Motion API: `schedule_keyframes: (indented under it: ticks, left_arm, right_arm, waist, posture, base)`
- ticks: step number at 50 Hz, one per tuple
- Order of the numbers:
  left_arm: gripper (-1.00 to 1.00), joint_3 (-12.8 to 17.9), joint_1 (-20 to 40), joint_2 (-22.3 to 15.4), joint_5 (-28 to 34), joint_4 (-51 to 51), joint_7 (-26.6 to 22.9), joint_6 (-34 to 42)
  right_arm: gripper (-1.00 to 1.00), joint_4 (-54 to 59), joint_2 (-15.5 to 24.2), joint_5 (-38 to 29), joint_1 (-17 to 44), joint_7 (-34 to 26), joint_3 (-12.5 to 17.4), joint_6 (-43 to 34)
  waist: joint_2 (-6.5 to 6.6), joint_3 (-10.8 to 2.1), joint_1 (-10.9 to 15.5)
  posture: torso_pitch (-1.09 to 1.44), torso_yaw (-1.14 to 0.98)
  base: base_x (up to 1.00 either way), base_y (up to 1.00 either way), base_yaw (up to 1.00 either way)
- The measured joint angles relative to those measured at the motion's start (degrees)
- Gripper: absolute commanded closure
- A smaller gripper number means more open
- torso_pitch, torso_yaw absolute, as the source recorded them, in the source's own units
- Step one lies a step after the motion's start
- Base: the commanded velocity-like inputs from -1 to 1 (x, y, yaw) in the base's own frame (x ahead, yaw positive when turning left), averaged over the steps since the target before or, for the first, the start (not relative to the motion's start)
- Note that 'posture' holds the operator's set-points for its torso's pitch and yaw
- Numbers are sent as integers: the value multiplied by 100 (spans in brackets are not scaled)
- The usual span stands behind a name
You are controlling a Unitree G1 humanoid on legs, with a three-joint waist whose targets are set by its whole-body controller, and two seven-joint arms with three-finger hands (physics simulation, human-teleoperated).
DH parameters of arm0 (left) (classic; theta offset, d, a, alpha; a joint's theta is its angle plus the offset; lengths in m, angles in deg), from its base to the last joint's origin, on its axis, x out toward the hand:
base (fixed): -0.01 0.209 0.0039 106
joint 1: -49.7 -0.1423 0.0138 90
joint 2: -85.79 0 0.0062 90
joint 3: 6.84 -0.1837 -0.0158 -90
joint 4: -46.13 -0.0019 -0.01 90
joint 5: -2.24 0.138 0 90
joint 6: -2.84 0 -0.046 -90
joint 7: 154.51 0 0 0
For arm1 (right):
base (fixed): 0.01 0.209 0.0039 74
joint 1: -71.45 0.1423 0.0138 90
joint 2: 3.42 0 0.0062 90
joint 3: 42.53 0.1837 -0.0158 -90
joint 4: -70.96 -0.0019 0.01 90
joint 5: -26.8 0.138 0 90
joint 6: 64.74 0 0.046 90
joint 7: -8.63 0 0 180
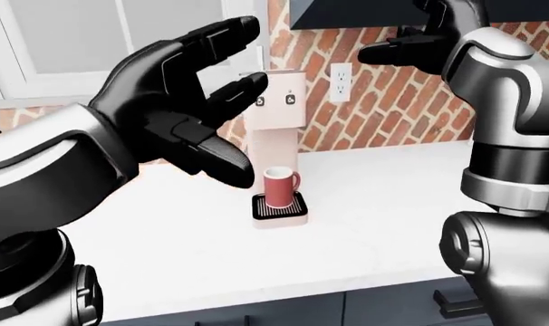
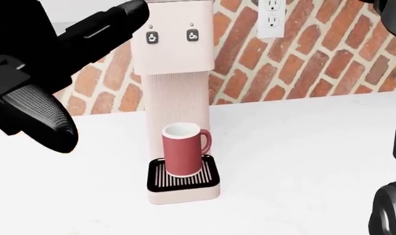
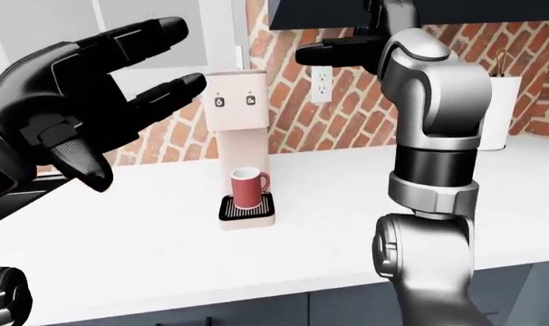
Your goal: Press the button on the coffee machine to serve coffee.
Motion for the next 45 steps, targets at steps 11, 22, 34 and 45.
schedule_keyframes:
  ticks: [11,22,34,45]
  left_arm:
    - [-100,-144,-12,172,-71,80,115,-34]
    - [-100,-217,-112,347,-44,157,171,25]
    - [-100,-186,-374,519,407,199,-160,143]
    - [-100,-161,-492,679,898,119,-502,256]
  right_arm:
    - [-100,-99,26,41,-49,18,25,-16]
    - [-100,-90,56,76,-64,27,27,-12]
    - [-100,-144,48,94,-115,40,35,2]
    - [-100,-196,34,123,-191,68,47,5]
  waist:
    - [-4,-9,11]
    - [-2,-15,10]
    - [-10,-34,7]
    - [-19,-44,5]
  posture:
    - [-73,0]
    - [-73,0]
    - [-73,0]
    - [-73,0]
  base:
    - [0,0,0]
    - [0,0,0]
    - [0,0,0]
    - [0,0,0]
